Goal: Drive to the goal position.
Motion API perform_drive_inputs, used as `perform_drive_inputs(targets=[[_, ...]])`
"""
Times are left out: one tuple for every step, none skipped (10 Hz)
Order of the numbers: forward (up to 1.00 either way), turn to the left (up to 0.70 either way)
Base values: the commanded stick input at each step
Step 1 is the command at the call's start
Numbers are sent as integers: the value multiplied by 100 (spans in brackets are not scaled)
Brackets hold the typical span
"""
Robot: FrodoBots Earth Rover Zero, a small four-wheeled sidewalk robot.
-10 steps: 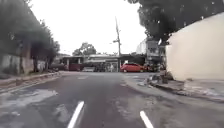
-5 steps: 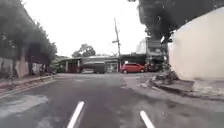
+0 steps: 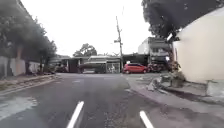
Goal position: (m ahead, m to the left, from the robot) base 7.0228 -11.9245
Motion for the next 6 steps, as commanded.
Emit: perform_drive_inputs(targets=[[85,0],[85,0],[85,0],[85,0],[85,0],[85,7]])
